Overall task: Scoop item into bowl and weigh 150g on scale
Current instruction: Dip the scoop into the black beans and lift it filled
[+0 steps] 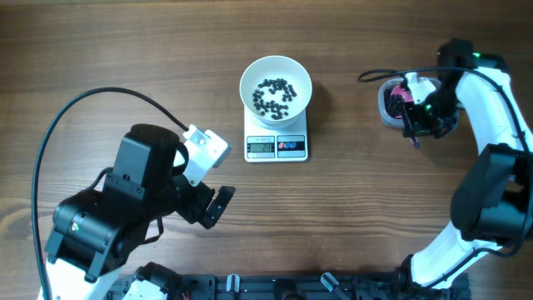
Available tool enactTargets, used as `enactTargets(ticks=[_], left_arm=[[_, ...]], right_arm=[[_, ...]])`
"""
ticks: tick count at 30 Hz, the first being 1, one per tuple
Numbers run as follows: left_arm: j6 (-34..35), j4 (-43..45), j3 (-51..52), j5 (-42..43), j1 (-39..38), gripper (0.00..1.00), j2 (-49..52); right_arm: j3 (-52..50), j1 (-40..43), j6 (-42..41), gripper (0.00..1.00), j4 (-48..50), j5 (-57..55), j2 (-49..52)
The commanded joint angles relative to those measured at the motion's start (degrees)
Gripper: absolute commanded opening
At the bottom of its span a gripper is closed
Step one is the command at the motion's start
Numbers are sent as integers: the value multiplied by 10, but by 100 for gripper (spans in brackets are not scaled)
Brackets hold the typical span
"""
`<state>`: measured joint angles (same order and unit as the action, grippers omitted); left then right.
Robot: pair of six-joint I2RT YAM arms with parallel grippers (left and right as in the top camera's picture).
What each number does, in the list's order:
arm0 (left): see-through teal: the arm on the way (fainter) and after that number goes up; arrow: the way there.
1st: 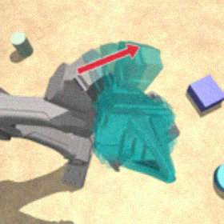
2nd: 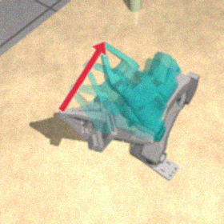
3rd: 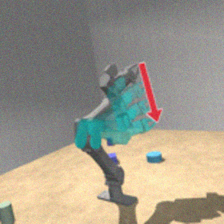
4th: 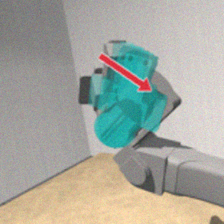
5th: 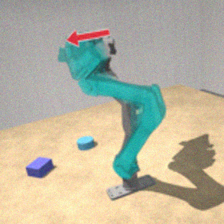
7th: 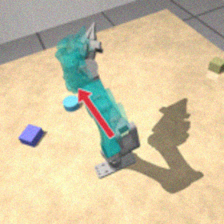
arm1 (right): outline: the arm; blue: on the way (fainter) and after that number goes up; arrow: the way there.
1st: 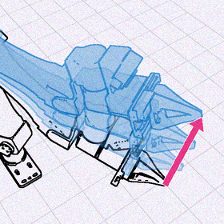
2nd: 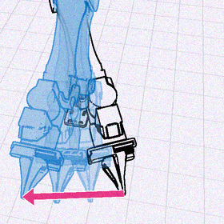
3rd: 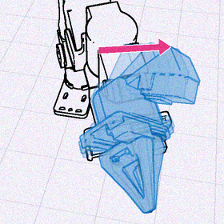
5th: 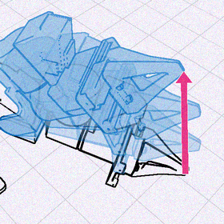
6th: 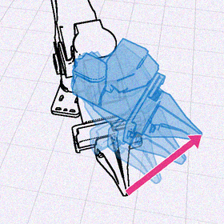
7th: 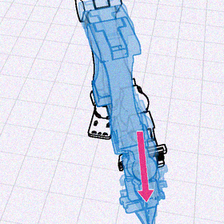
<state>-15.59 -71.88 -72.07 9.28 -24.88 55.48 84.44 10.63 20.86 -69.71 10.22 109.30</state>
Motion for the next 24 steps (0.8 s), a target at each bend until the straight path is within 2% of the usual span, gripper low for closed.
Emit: enactTargets(ticks=[1, 12, 24], left_arm=[[-7, 0, -7, -1, 4, 100, -3], [-7, 0, -7, -1, 4, 100, -3], [-7, 0, -7, -1, 4, 100, -3]], right_arm=[[-6, 20, -5, 4, -5, 74, 10], [-6, 81, -2, 4, -7, 187, 10], [-6, 147, 64, 4, -47, 296, 10]])
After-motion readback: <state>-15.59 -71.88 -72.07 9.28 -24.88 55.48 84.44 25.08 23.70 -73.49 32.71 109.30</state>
